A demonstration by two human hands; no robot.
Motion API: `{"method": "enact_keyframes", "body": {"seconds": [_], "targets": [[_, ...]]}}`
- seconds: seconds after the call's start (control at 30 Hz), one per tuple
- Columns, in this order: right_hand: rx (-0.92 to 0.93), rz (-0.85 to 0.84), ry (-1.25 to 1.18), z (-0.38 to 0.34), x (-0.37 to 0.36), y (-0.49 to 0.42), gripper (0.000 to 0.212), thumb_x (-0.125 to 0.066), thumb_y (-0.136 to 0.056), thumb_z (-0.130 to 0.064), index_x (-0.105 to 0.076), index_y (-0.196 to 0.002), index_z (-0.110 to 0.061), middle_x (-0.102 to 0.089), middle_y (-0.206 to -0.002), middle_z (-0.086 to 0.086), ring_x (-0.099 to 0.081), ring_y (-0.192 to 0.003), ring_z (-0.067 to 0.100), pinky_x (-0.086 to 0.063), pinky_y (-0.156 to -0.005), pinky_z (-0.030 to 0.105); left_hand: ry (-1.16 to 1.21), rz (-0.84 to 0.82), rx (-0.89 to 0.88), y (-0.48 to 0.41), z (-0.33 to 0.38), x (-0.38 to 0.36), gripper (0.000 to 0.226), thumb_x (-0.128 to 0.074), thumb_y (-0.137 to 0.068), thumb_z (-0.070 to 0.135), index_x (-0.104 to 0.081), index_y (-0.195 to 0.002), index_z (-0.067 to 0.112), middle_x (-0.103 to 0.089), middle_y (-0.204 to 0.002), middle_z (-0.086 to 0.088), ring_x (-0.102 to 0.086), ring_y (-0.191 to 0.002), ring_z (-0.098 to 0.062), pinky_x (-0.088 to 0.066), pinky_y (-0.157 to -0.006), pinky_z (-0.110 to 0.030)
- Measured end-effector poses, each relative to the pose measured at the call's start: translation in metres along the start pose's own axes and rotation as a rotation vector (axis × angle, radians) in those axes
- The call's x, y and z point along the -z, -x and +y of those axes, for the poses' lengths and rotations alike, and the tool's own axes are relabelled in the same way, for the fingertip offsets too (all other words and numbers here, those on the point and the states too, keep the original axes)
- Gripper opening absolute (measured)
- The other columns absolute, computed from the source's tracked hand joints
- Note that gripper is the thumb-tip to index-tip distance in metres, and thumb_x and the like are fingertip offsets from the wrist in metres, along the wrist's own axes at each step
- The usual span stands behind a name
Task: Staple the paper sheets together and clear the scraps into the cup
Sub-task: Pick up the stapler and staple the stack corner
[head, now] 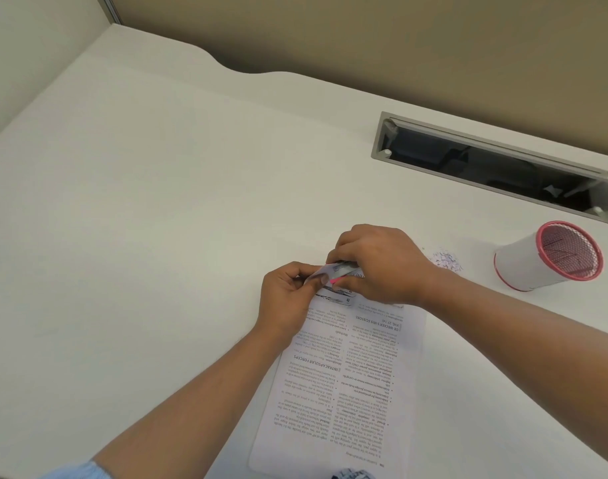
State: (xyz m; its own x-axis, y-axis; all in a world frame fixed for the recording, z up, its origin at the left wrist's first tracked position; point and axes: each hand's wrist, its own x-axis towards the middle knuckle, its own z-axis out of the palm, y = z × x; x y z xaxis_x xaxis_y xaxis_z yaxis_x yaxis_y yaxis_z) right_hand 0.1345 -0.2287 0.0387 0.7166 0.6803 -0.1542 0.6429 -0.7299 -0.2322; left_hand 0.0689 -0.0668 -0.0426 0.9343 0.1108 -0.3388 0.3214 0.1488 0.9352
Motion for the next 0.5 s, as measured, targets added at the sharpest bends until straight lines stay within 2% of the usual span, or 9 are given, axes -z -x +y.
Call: {"method": "enact_keyframes", "body": {"seconds": [0.13,0.3,0.5], "targets": [[-0.030,0.026,-0.021,-0.001,-0.003,0.001,0.022,-0.058,-0.086,-0.048,-0.072,-0.094,-0.034,-0.065,-0.084,-0.012,-0.057,-0.084,0.011,-0.046,-0.058,0.030,-0.022,-0.005,0.001,0.000,-0.001,0.000,0.004,-0.079,-0.083,0.006,-0.078,-0.086,0.008,-0.079,-0.080,-0.006,-0.073,-0.073,-0.016,-0.057,-0.068,-0.027],[-0.080,0.001,-0.084,0.001,-0.001,-0.001,0.021,-0.062,-0.083,-0.050,-0.071,-0.095,-0.036,-0.063,-0.086,-0.017,-0.056,-0.084,0.006,-0.046,-0.061,0.027,-0.036,0.001,0.011,0.001,0.000,0.001,0.006,-0.080,-0.083,0.006,-0.077,-0.088,0.004,-0.079,-0.077,-0.003,-0.072,-0.070,-0.013,-0.057,-0.066,-0.026],[-0.241,-0.004,-0.367,0.013,0.014,0.004,0.025,-0.078,-0.068,-0.043,-0.071,-0.089,-0.031,-0.069,-0.082,-0.017,-0.061,-0.073,0.005,-0.053,-0.065,0.028,-0.028,-0.008,0.046,0.001,0.001,0.000,0.006,-0.076,-0.085,0.004,-0.076,-0.085,0.010,-0.079,-0.077,-0.001,-0.074,-0.071,-0.015,-0.058,-0.065,-0.028]]}}
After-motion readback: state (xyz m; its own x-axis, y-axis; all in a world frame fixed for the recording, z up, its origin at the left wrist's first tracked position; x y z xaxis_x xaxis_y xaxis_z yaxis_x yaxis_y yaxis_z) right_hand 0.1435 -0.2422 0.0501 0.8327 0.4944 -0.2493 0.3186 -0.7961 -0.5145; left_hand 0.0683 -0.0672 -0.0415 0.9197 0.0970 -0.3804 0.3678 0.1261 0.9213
